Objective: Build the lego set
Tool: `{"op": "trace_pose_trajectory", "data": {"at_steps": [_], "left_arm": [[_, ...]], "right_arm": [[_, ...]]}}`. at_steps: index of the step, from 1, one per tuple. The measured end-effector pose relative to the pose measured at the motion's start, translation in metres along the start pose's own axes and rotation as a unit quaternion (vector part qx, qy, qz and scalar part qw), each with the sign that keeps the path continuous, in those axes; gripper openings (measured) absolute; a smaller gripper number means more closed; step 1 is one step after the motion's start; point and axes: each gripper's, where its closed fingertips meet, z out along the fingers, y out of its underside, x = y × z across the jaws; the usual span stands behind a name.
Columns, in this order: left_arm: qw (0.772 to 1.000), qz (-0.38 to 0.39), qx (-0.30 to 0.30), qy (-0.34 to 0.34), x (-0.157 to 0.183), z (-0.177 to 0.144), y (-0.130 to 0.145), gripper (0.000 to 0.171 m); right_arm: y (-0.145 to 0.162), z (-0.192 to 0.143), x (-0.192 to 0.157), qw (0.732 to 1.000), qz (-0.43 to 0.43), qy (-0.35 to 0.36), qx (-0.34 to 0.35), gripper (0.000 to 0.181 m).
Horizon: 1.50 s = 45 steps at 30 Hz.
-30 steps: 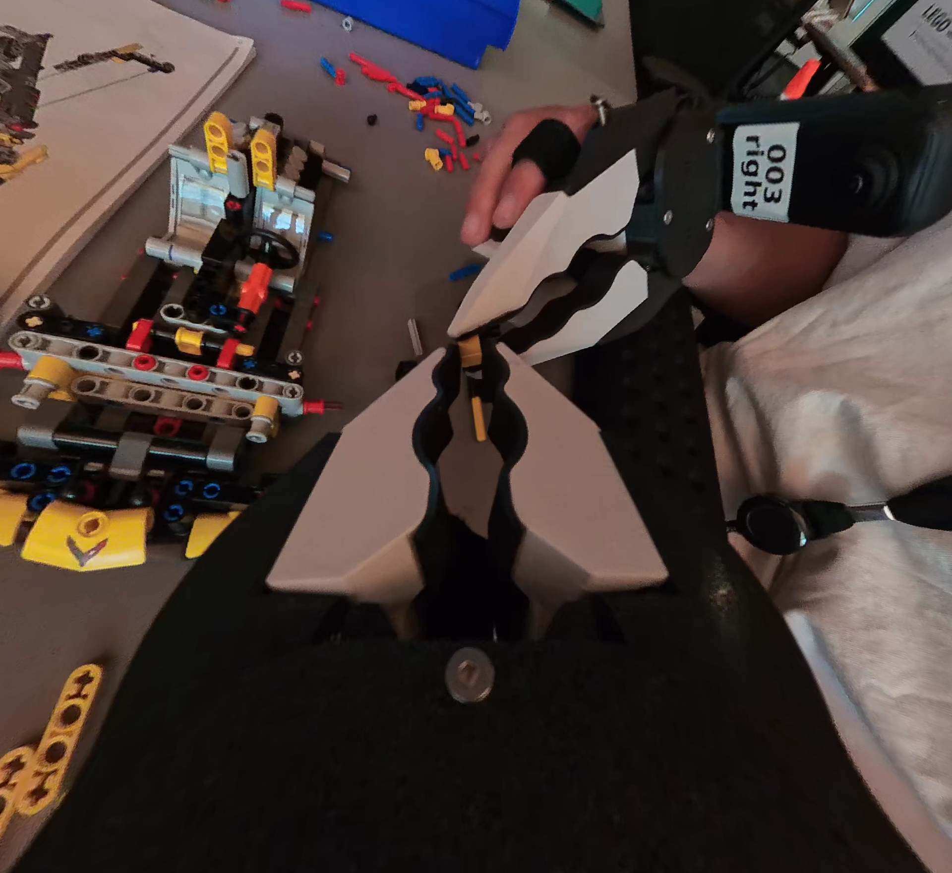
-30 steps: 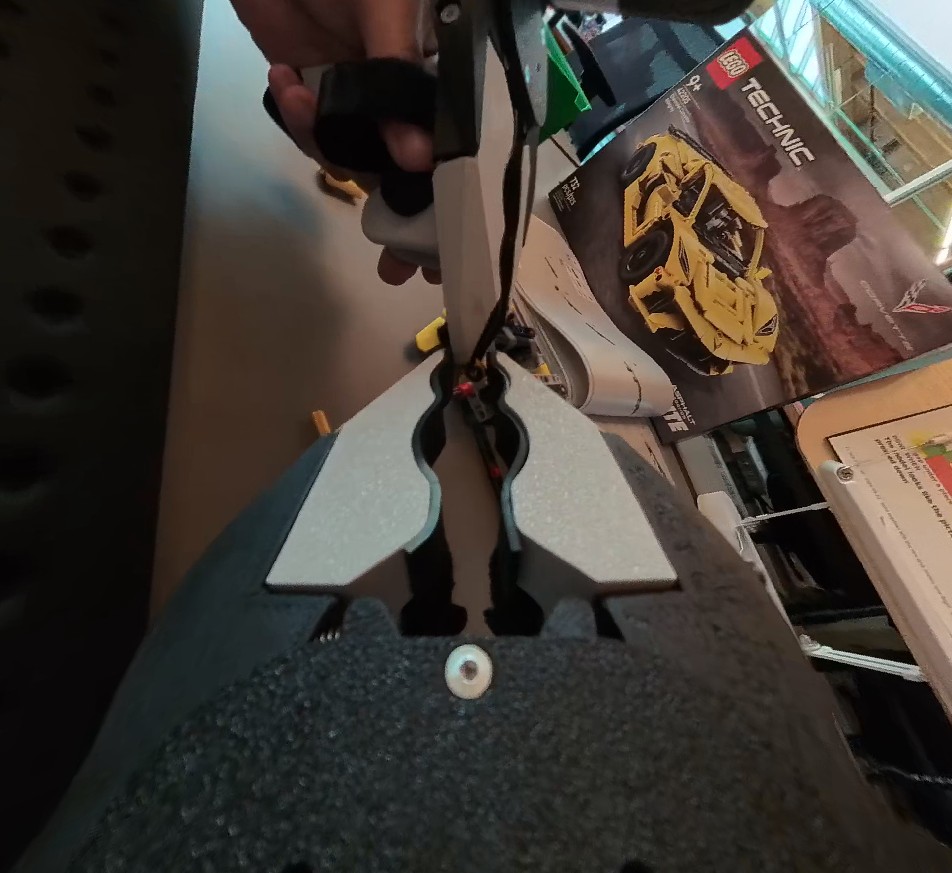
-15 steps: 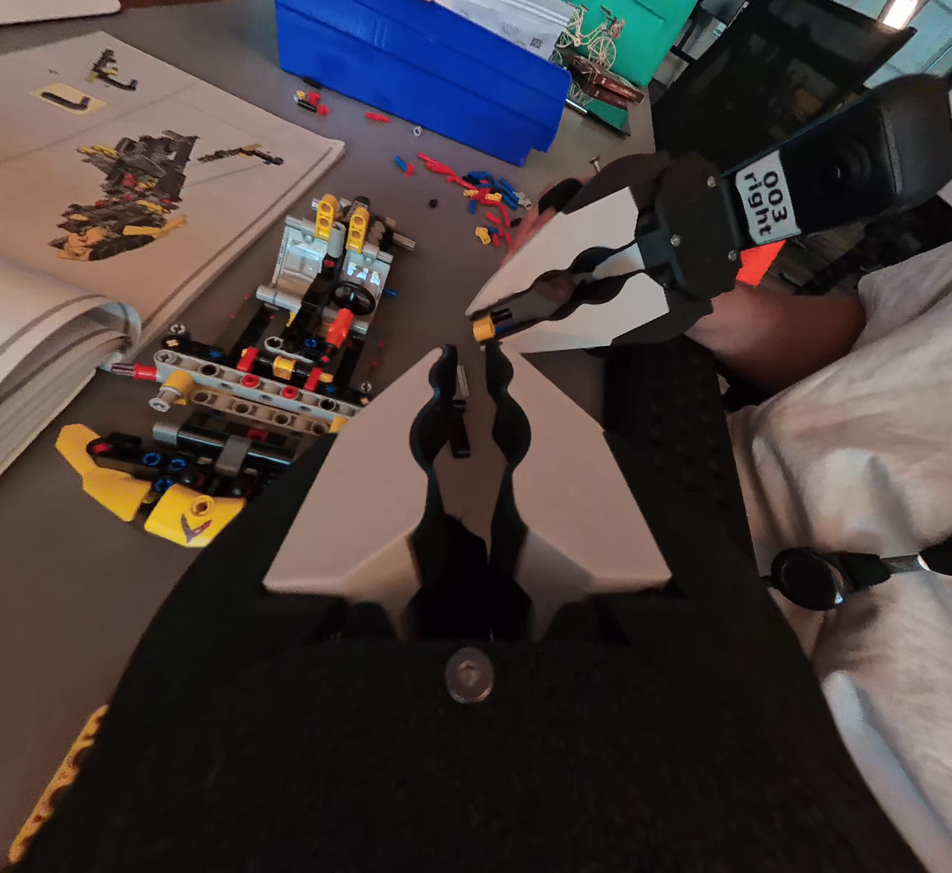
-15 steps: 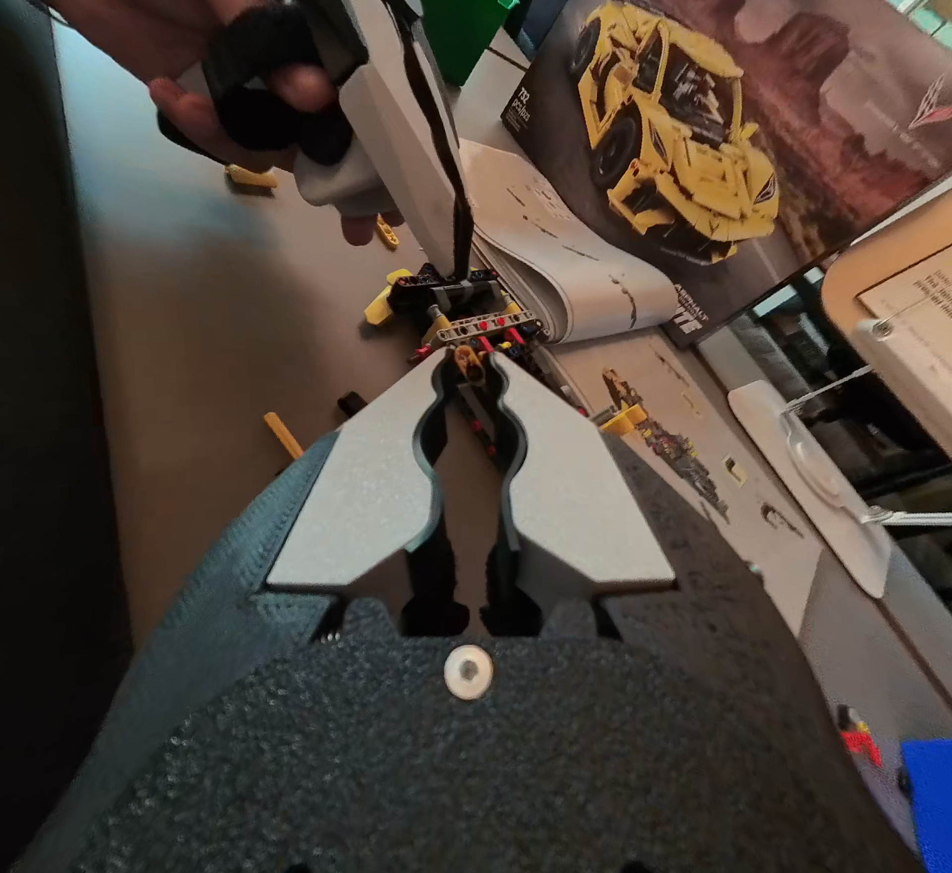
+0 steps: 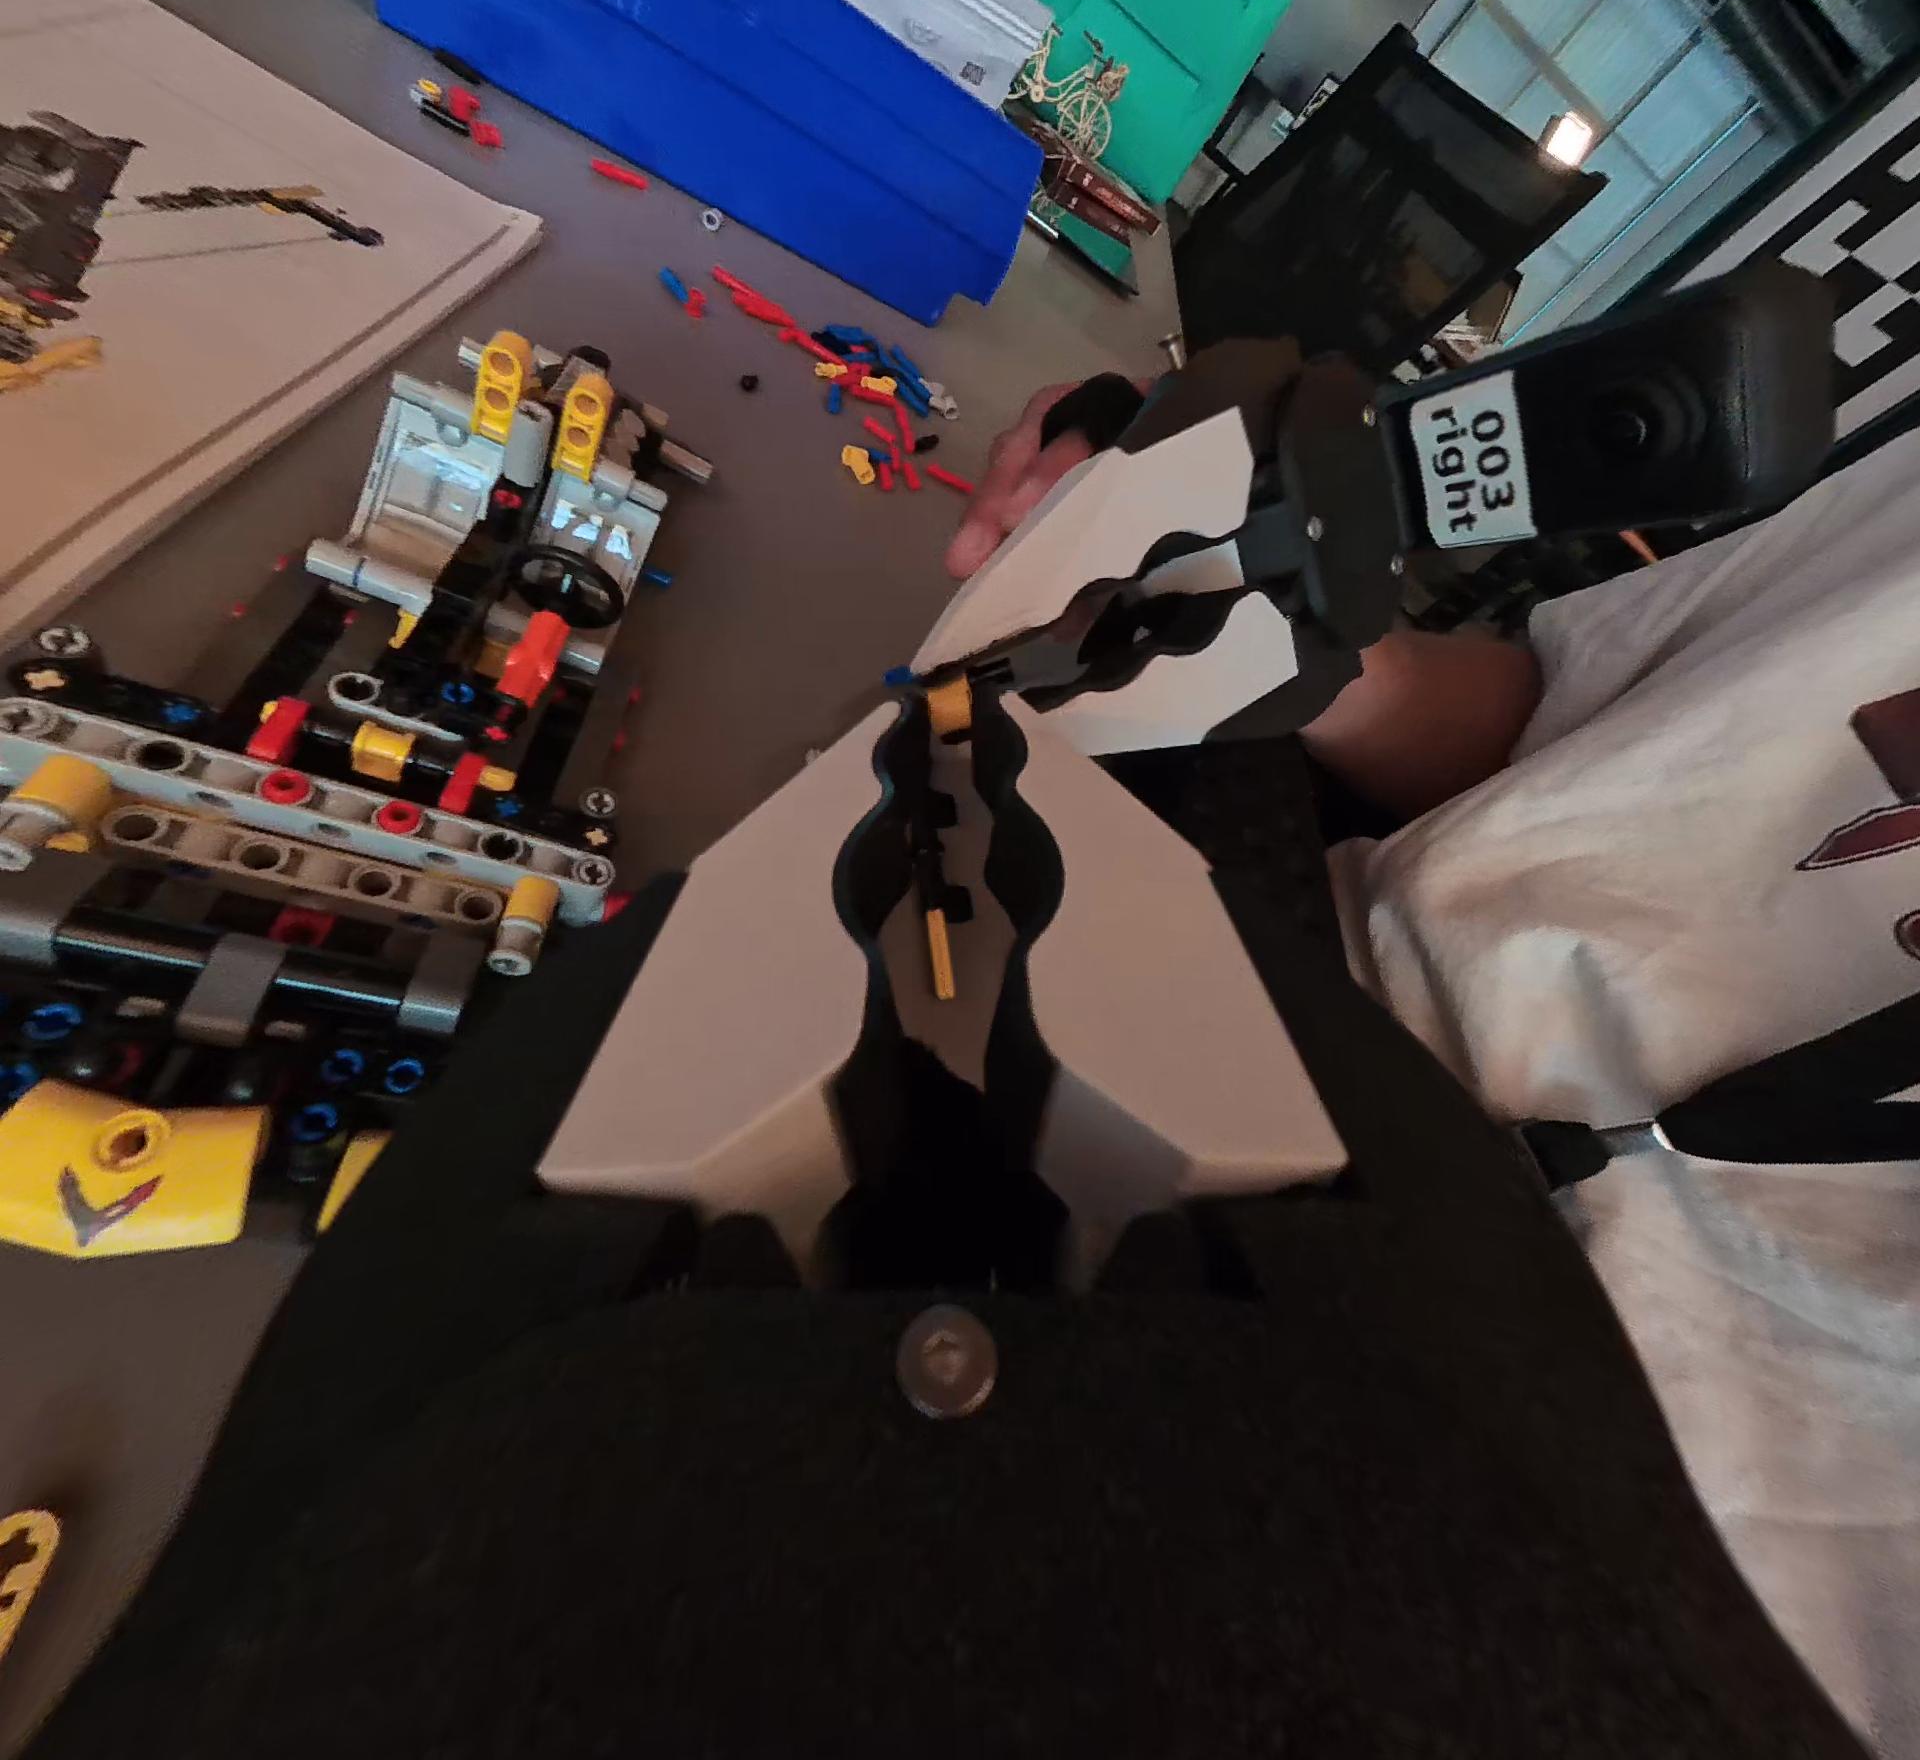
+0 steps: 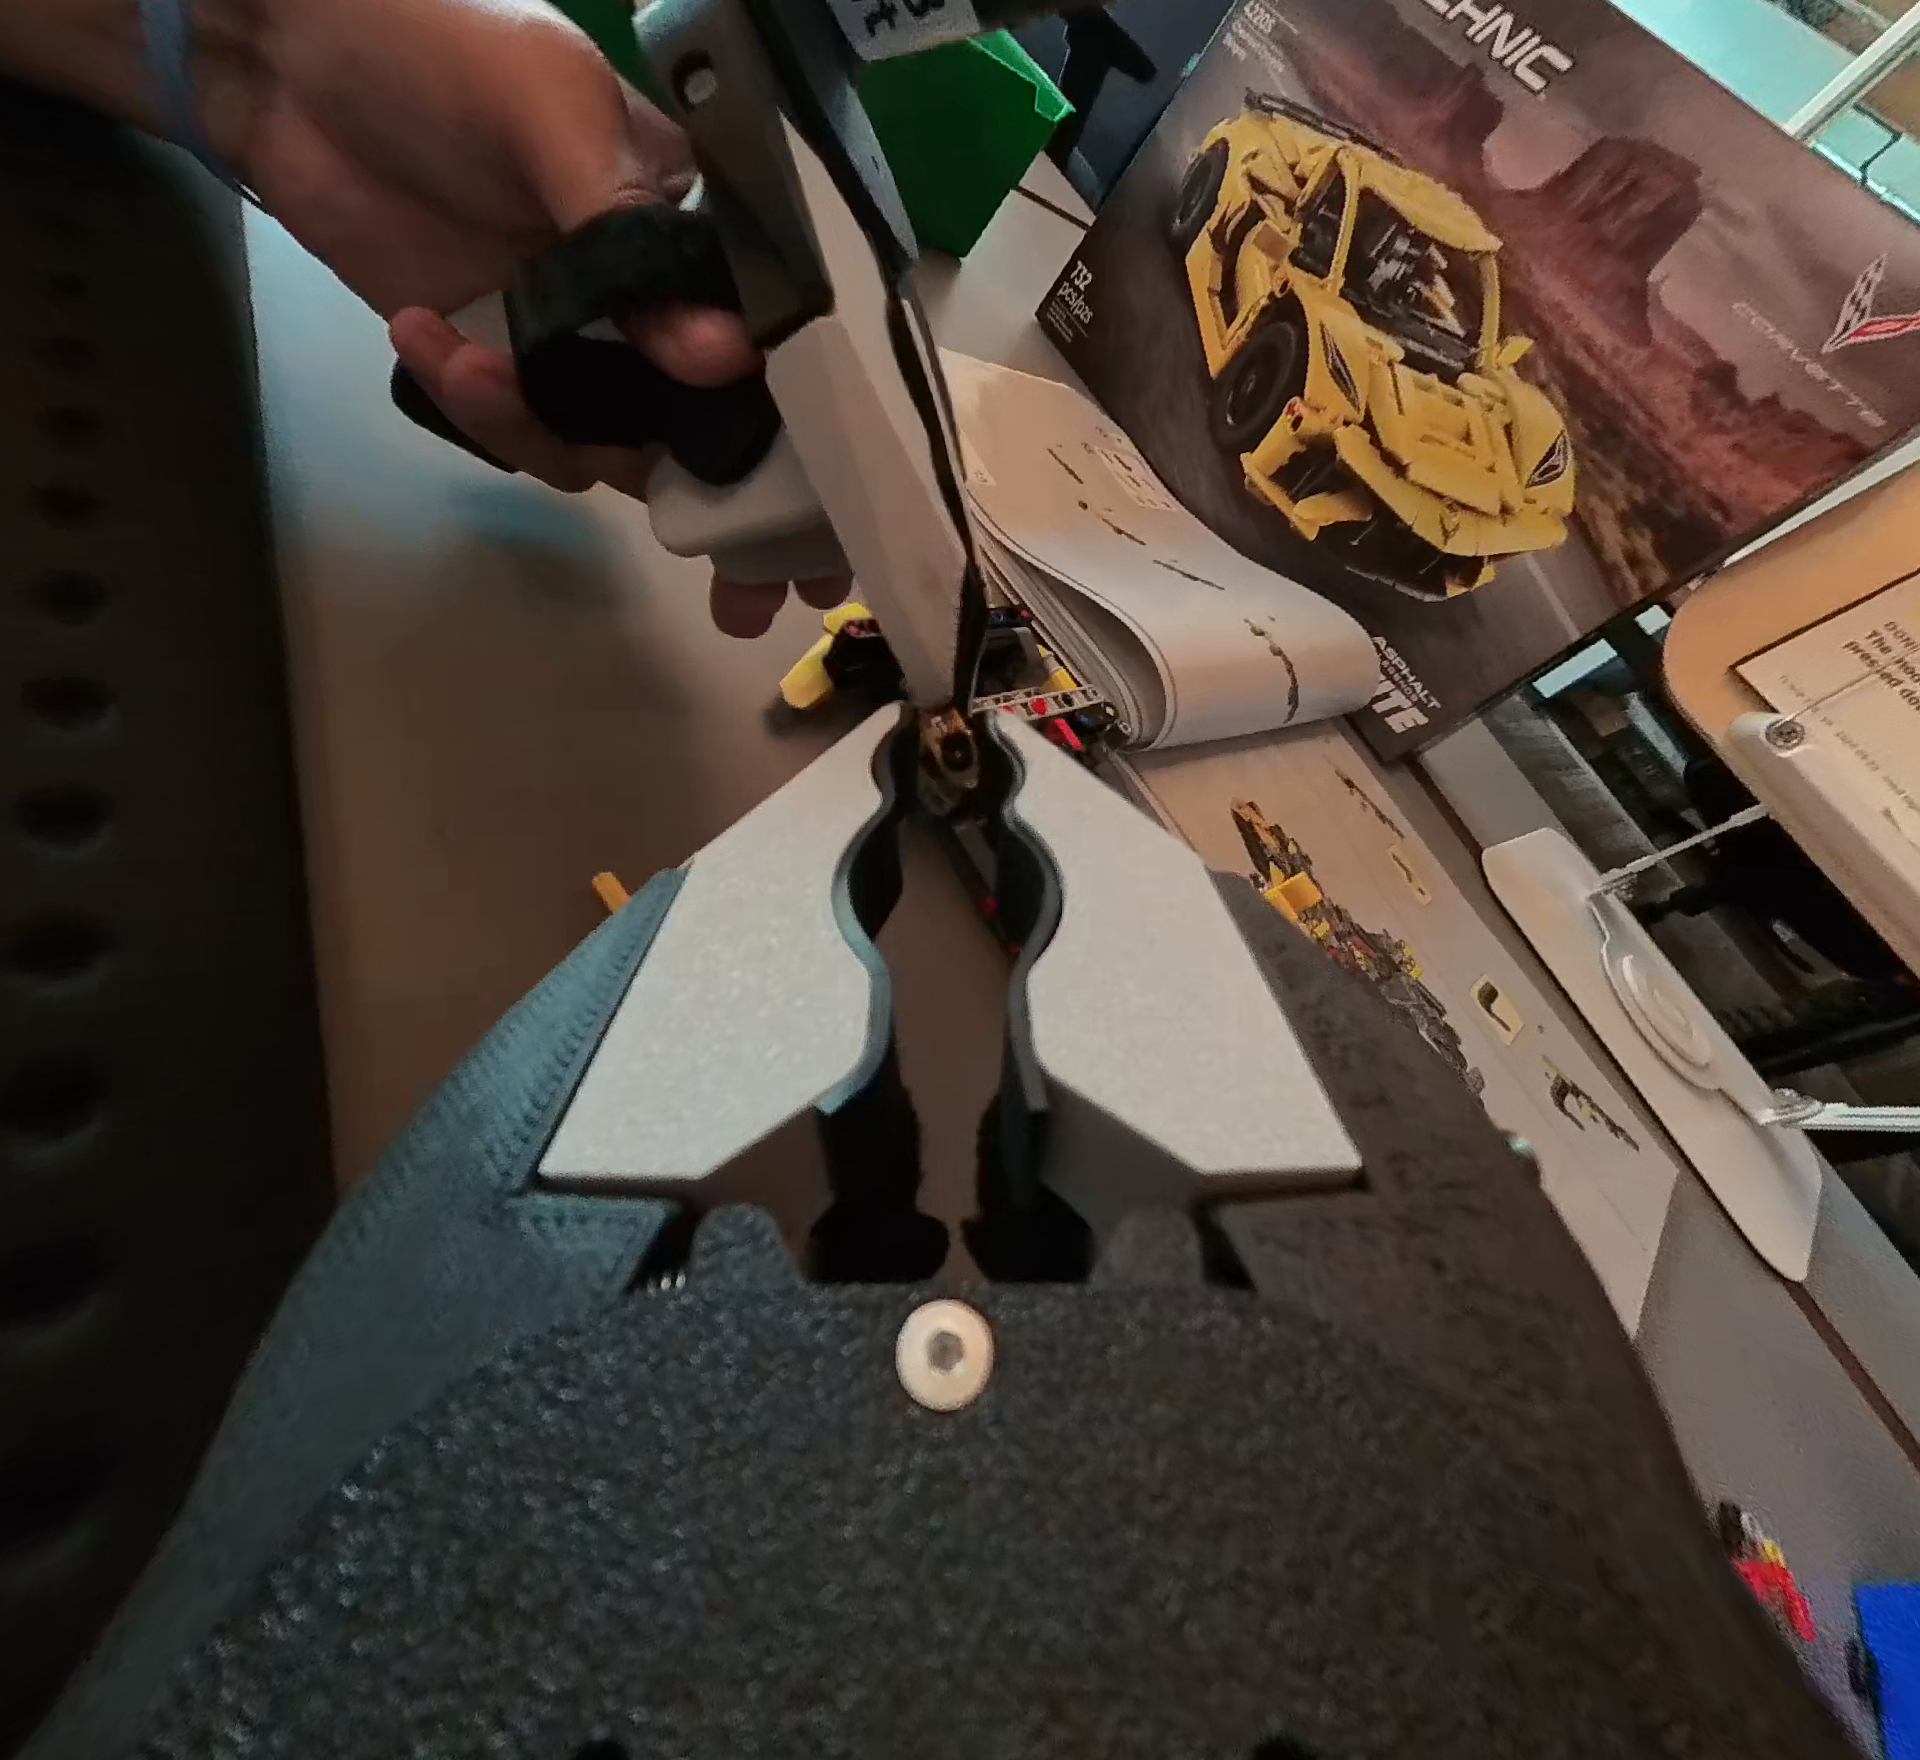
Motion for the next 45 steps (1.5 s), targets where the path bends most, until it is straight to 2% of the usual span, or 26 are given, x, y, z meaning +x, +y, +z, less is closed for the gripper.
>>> {"op": "trace_pose_trajectory", "data": {"at_steps": [9,16,18,20,22,24,26,29,31,33,35,37,41,43,45], "left_arm": [[1.000,-0.010,-0.011,0.009,0.002,0.000,0.004,0.005],[0.998,0.055,-0.004,-0.040,-0.001,-0.001,-0.003,0.005],[0.990,0.109,0.007,-0.089,-0.007,-0.005,-0.009,0.005],[0.967,0.196,0.010,-0.165,-0.016,-0.010,-0.016,0.005],[0.934,0.278,0.016,-0.224,-0.018,-0.015,-0.024,0.005],[0.888,0.362,0.024,-0.283,-0.018,-0.019,-0.031,0.005],[0.833,0.446,0.026,-0.327,-0.014,-0.021,-0.036,0.004],[0.754,0.564,0.050,-0.332,0.009,-0.017,-0.040,0.005],[0.719,0.609,0.076,-0.326,0.024,-0.017,-0.042,0.005],[0.704,0.628,0.088,-0.321,0.030,-0.018,-0.043,0.005],[0.699,0.639,0.090,-0.308,0.035,-0.018,-0.041,0.005],[0.679,0.665,0.092,-0.297,0.041,-0.016,-0.038,0.005],[0.634,0.715,0.090,-0.281,0.051,-0.009,-0.029,0.005],[0.624,0.724,0.088,-0.279,0.052,-0.008,-0.027,0.005],[0.621,0.728,0.087,-0.276,0.053,-0.007,-0.026,0.005]], "right_arm": [[-0.001,0.001,-0.003,1.000,-0.023,0.003,0.002,0.010],[-0.003,0.001,0.003,0.999,-0.032,0.026,0.014,0.010],[-0.006,-0.002,0.007,0.999,-0.004,0.030,0.028,0.010],[-0.008,-0.004,0.012,0.997,0.060,0.014,0.039,0.011],[-0.009,-0.005,0.017,0.989,0.139,-0.006,0.051,0.021],[-0.015,-0.008,0.022,0.970,0.226,-0.037,0.077,0.025],[-0.023,-0.013,0.026,0.943,0.302,-0.077,0.114,0.029],[-0.034,-0.024,0.032,0.900,0.382,-0.131,0.166,0.032],[-0.042,-0.032,0.027,0.875,0.406,-0.181,0.192,0.028],[-0.044,-0.034,0.022,0.870,0.405,-0.206,0.192,0.029],[-0.044,-0.035,0.018,0.882,0.380,-0.205,0.189,0.029],[-0.047,-0.036,0.016,0.887,0.362,-0.205,0.201,0.026],[-0.053,-0.042,0.002,0.852,0.395,-0.281,0.196,0.017],[-0.055,-0.045,0.000,0.838,0.410,-0.304,0.191,0.015],[-0.053,-0.045,0.000,0.842,0.409,-0.302,0.184,0.010]]}}
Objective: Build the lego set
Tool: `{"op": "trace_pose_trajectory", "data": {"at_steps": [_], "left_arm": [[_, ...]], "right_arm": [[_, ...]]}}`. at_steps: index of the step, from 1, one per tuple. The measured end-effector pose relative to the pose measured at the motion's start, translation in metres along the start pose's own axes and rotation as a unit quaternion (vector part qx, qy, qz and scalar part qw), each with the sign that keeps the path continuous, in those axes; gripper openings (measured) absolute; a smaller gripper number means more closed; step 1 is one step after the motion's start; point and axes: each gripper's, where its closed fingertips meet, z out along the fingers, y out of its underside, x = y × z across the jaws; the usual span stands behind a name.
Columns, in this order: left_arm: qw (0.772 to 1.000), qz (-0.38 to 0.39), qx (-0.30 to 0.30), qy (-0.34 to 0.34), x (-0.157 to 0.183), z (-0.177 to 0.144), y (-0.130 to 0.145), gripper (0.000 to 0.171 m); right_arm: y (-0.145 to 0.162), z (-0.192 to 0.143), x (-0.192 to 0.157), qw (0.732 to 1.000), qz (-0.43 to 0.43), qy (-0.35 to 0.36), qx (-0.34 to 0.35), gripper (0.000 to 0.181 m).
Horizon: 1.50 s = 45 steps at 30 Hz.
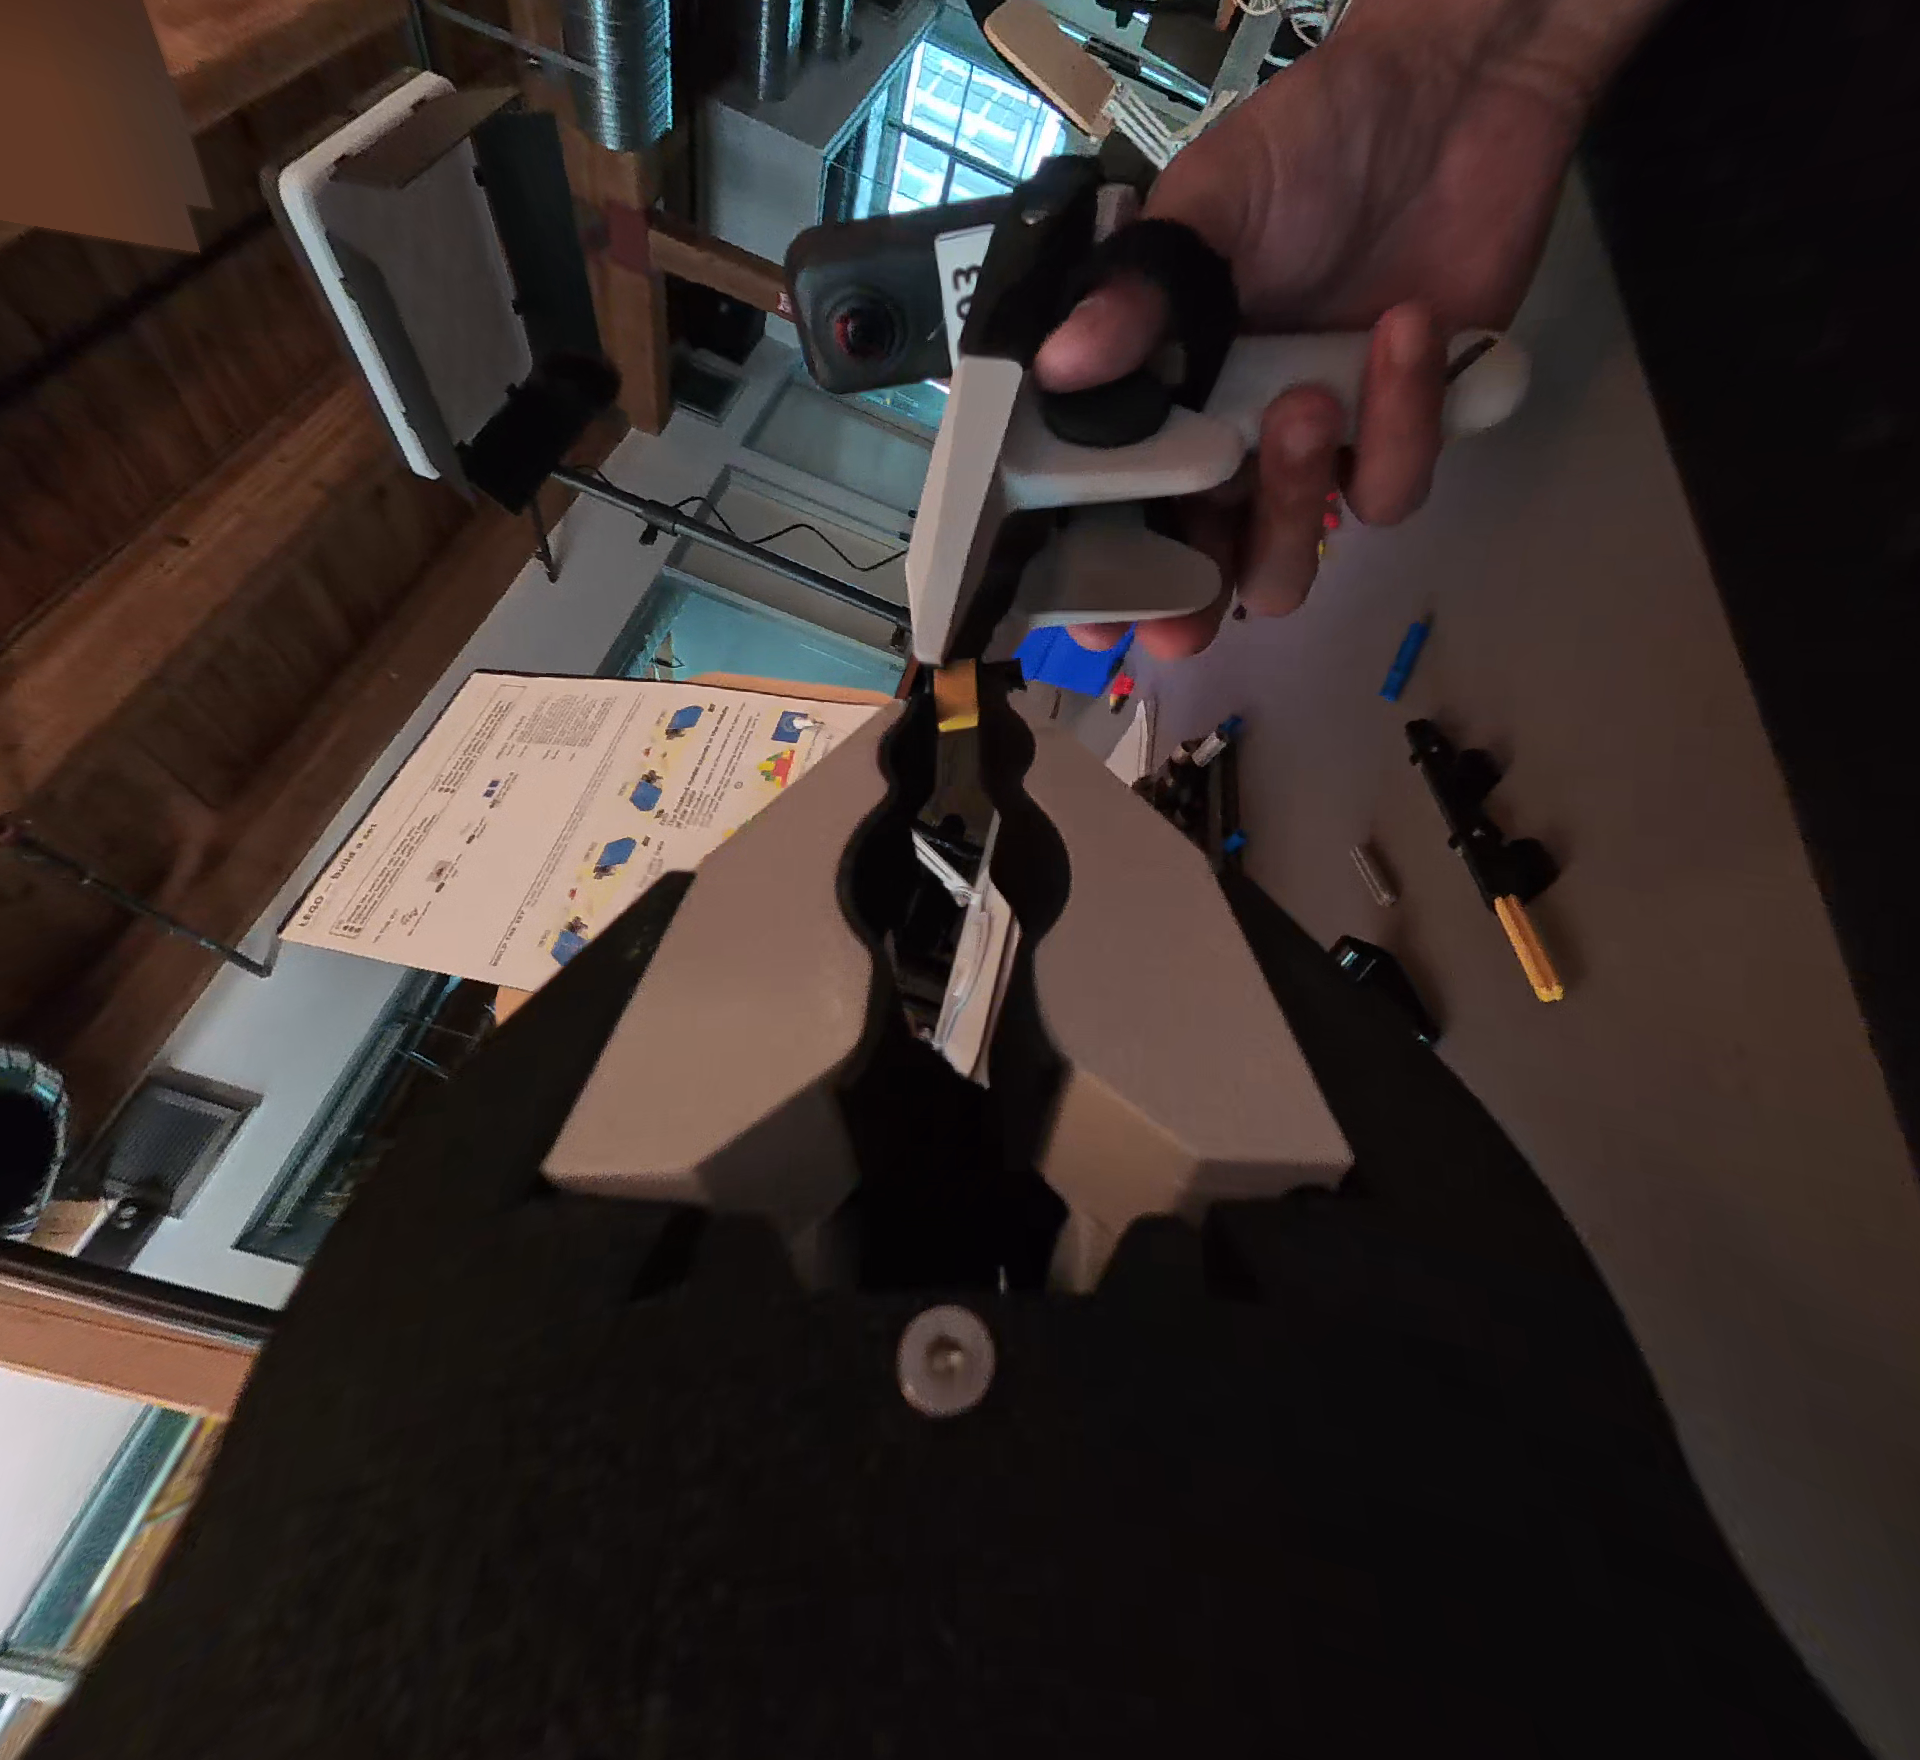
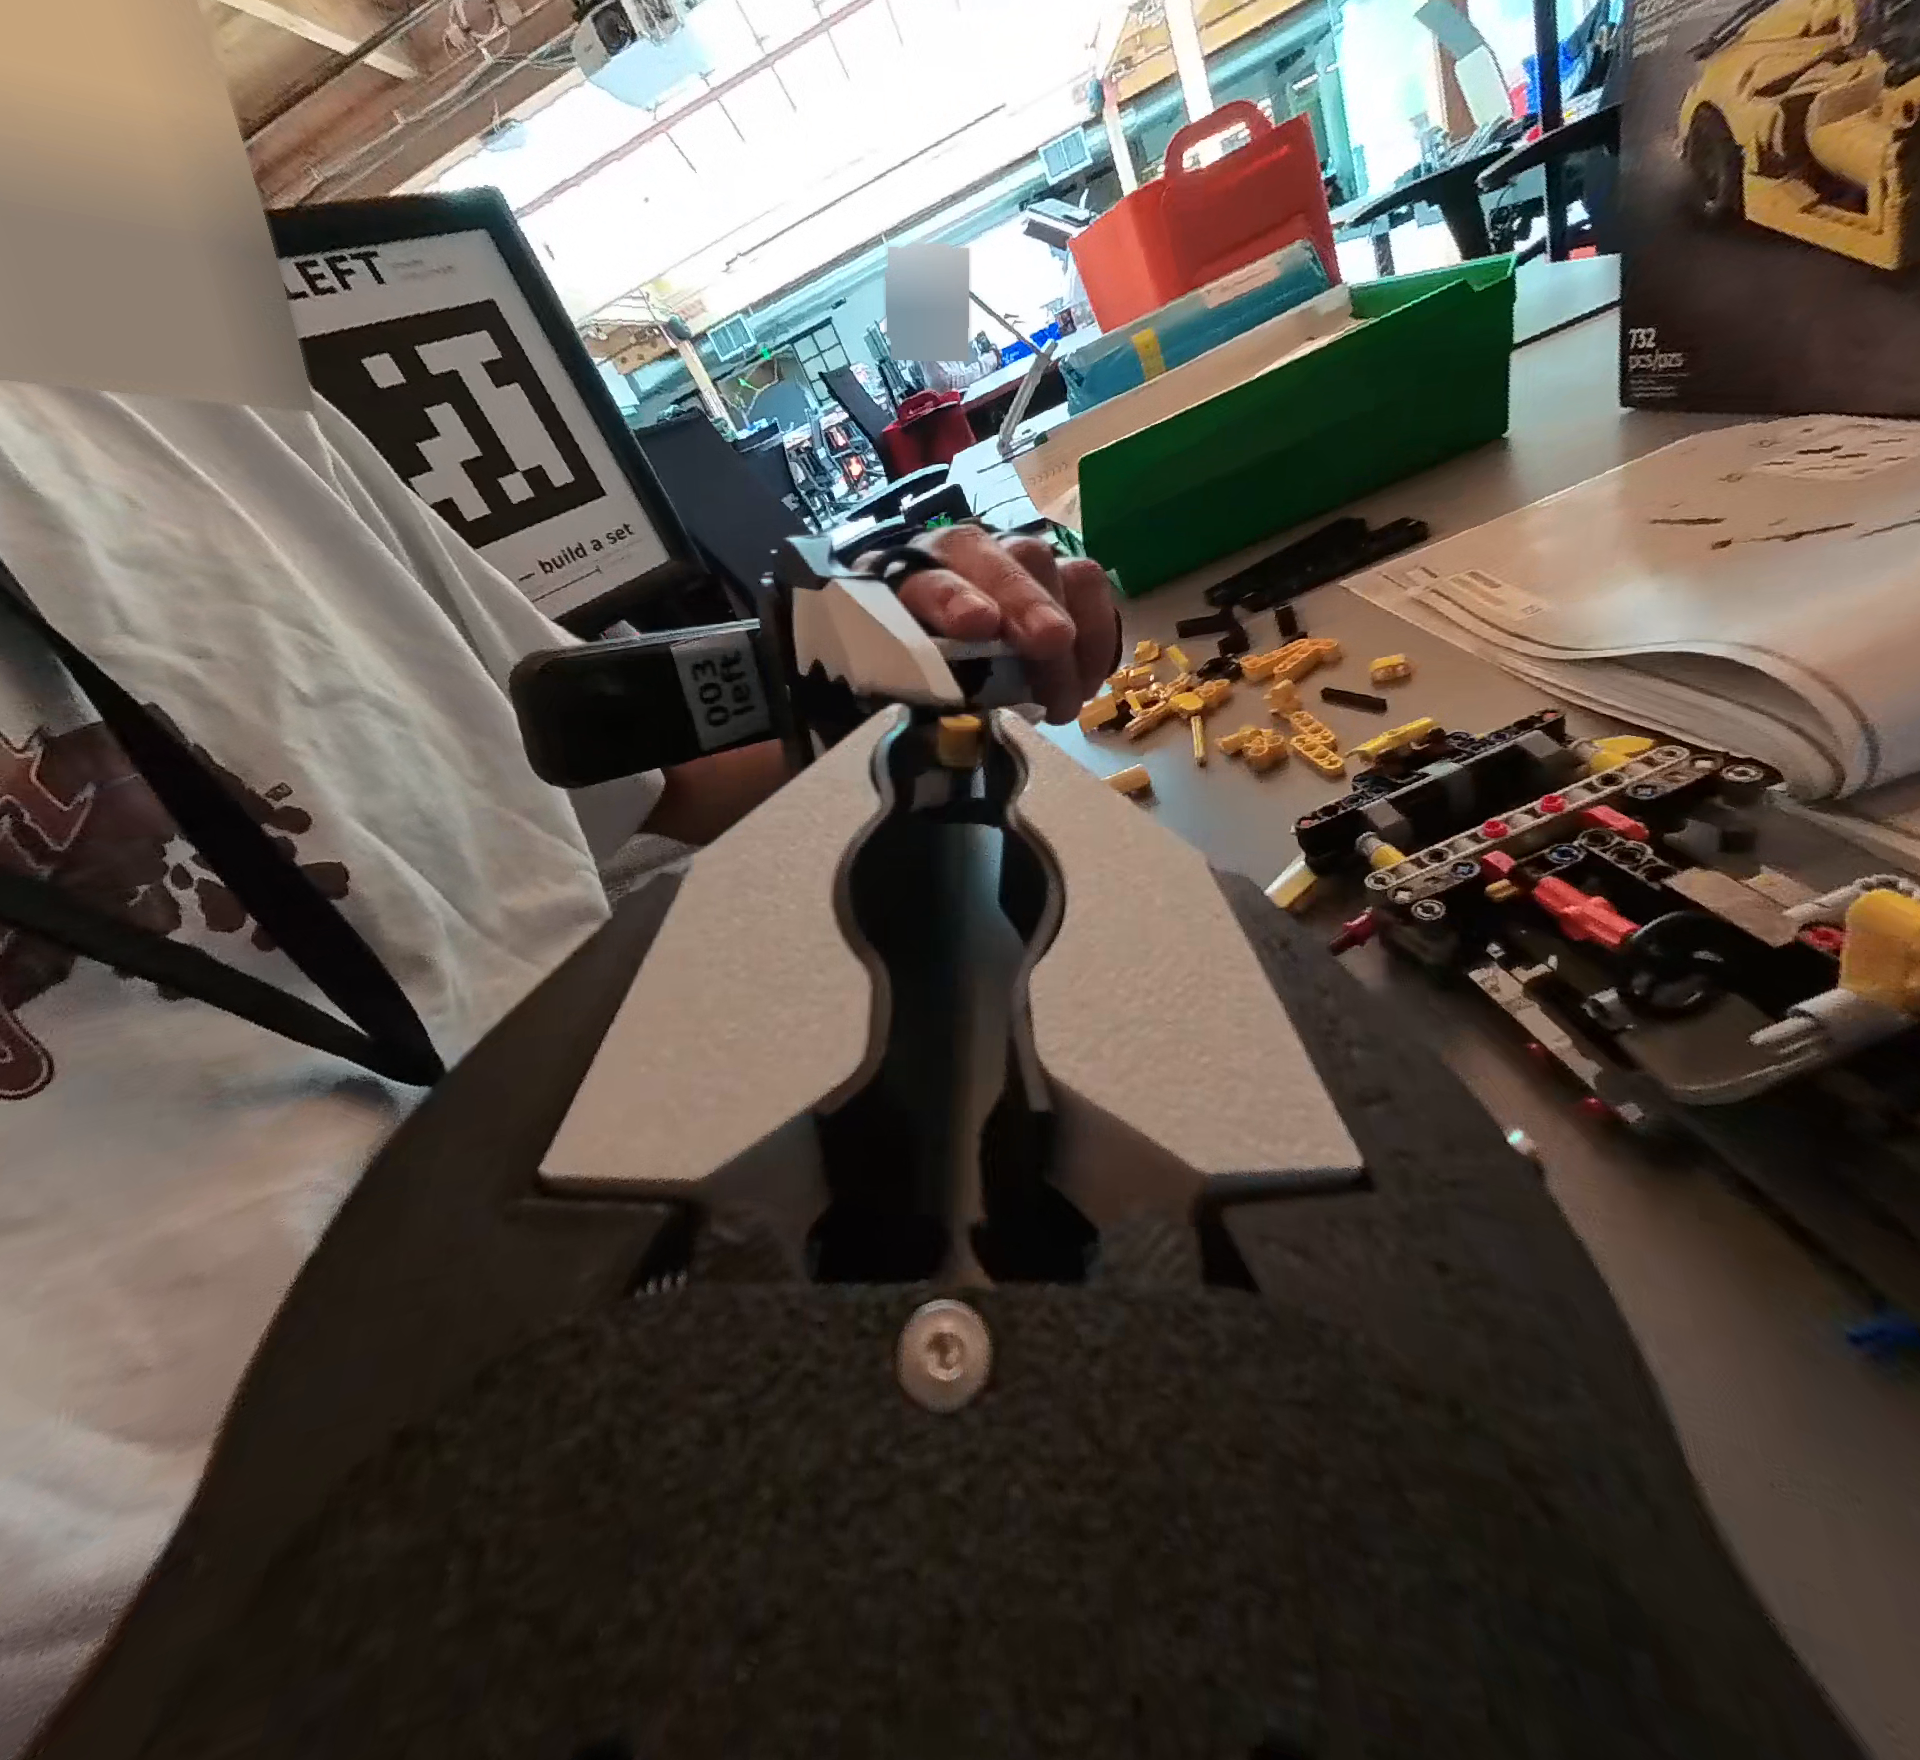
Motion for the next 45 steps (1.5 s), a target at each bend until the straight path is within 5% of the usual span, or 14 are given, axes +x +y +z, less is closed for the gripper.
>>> {"op": "trace_pose_trajectory", "data": {"at_steps": [11,14,17,19,23,26,28,33,45], "left_arm": [[1.000,0.007,-0.003,0.001,0.004,0.001,-0.001,0.005],[0.997,-0.065,-0.045,0.015,0.005,0.003,0.012,0.012],[0.974,-0.199,-0.098,0.045,0.006,0.004,0.039,0.011],[0.931,-0.335,-0.118,0.079,0.010,0.005,0.051,0.010],[0.772,-0.611,-0.069,0.165,0.011,0.008,0.042,0.022],[0.657,-0.725,0.006,0.209,0.001,0.009,0.026,0.025],[0.606,-0.762,0.020,0.230,0.002,0.010,0.023,0.019],[0.540,-0.797,0.043,0.267,0.005,0.009,0.016,0.007],[0.435,-0.833,0.097,0.327,0.003,0.000,0.002,0.006]], "right_arm": [[0.009,0.002,0.000,0.999,-0.010,0.006,-0.029,0.006],[0.010,0.002,0.009,0.995,-0.073,0.043,-0.043,0.006],[0.006,-0.006,0.030,0.961,-0.227,0.146,-0.058,0.006],[0.005,-0.011,0.041,0.929,-0.297,0.205,-0.079,0.006],[-0.006,-0.010,0.033,0.908,-0.355,0.216,-0.055,0.006],[-0.005,-0.008,0.032,0.884,-0.402,0.228,-0.063,0.006],[-0.004,-0.004,0.028,0.872,-0.430,0.226,-0.064,0.006],[0.001,0.001,0.029,0.854,-0.461,0.229,-0.078,0.006],[0.002,0.005,0.012,0.878,-0.434,0.195,-0.040,0.006]]}}
